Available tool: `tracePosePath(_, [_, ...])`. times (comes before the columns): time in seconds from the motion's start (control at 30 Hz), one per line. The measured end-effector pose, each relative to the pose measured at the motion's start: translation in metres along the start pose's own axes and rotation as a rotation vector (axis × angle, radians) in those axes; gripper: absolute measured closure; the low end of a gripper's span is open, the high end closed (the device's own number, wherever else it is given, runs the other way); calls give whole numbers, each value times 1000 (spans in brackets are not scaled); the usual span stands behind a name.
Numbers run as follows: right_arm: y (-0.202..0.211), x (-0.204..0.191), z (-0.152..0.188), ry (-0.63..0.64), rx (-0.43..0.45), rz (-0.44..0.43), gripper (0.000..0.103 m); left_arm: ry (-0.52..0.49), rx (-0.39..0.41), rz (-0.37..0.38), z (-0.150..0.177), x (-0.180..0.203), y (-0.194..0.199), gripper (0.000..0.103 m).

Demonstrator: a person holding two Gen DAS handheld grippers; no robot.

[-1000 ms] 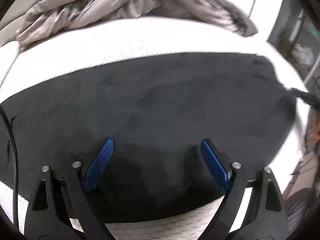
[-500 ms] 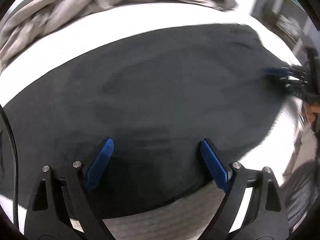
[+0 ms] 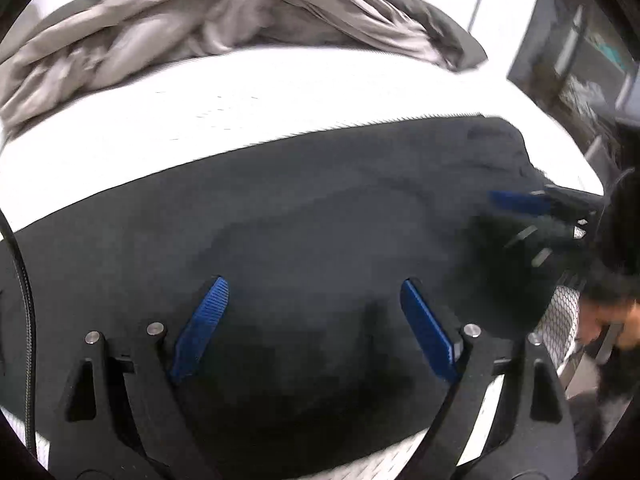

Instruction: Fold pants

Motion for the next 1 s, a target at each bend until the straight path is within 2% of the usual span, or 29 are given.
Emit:
tracePosePath(0.07, [-21, -23, 5, 53, -59, -6, 59, -16, -72, -38, -3, 1, -24, 16])
tracePosePath(0.13, [-40, -17, 5, 123, -78, 76, 59, 11, -122, -66, 3, -9, -38, 16])
tracePosePath(0.17, [-43, -16, 7, 137, -68, 108, 59, 23, -115, -66, 5, -17, -39, 16])
tracePosePath(0.23, [-34, 19, 4, 137, -27, 242, 58, 42, -115, -94, 14, -34, -34, 16])
tracePosePath(0.27, [-31, 43, 2, 111, -4, 338, 57, 55, -116, -108, 22, -41, -30, 16])
tracePosePath(0.33, [-18, 112, 4, 25, 16, 508, 59, 93, -121, -140, 32, -61, -24, 16])
tracePosePath(0.37, [-15, 129, 1, -24, 13, 529, 57, 106, -120, -142, 35, -67, -22, 16])
tracePosePath(0.4, [-4, 154, 3, -129, 24, 455, 56, 112, -118, -140, 36, -70, -20, 16])
tracePosePath(0.47, [9, 172, -1, -259, 33, 326, 56, 131, -99, -142, 31, -74, -14, 18])
tracePosePath(0.57, [33, 173, -11, -325, 98, 221, 61, 156, -34, -145, 25, -90, -6, 18])
tracePosePath(0.63, [29, 178, -13, -325, 87, 236, 63, 170, -37, -145, 27, -96, -8, 18])
tracePosePath(0.73, [11, 185, 8, -291, 14, 263, 63, 155, -125, -184, 35, -109, -21, 18])
tracePosePath(0.8, [18, 184, 7, -285, 8, 282, 62, 138, -111, -176, 35, -110, -16, 18])
tracePosePath(0.93, [29, 172, -22, -334, 96, 230, 62, 169, -67, -161, 28, -110, -12, 18])
tracePosePath(1.0, [23, 155, -28, -330, 117, 236, 62, 157, -53, -163, 20, -103, -14, 18])
Point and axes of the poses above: each gripper's, at about its wrist camera, not at the fingertips, and y roughly against the way its jaws point, x to its right, z to its underside, the point moved 4 cm from there along -y, roughly the way its jaws point, and after that the axes turned 14 degrees about -y, right-handed, at the moved point
